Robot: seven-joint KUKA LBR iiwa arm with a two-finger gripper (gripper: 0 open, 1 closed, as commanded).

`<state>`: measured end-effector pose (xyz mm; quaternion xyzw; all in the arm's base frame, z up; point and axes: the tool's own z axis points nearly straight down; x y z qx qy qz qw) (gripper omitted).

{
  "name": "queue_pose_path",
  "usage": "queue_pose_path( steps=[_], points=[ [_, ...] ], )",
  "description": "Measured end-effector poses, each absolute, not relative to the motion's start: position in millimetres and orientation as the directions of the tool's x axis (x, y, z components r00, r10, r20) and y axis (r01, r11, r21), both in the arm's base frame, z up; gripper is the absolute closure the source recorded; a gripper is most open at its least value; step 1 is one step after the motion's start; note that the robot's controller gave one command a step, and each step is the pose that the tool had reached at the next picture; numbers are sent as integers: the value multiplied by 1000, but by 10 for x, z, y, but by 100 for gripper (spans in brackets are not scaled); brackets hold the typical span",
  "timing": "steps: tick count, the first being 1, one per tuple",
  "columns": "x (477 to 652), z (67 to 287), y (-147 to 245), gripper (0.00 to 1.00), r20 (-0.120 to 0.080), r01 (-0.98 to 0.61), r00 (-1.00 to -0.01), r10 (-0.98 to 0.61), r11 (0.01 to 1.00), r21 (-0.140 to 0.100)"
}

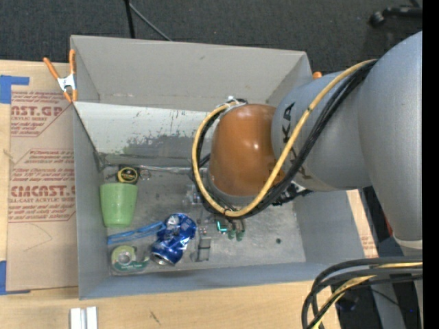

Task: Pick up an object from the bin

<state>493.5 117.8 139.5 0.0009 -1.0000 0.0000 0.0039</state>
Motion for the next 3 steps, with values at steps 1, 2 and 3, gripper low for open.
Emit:
queue_pose_path(
  steps=[1, 2, 3],
  points=[
    [5260, 742, 1200, 0, 3, -18, -1000, -18, 1000, -1],
    [5265, 788, 1209, 100, -1, -17, -1000, -17, 1000, 2],
    [5652, 2849, 1512, 100, -11, 35, -999, 35, 999, 4]
  ],
)
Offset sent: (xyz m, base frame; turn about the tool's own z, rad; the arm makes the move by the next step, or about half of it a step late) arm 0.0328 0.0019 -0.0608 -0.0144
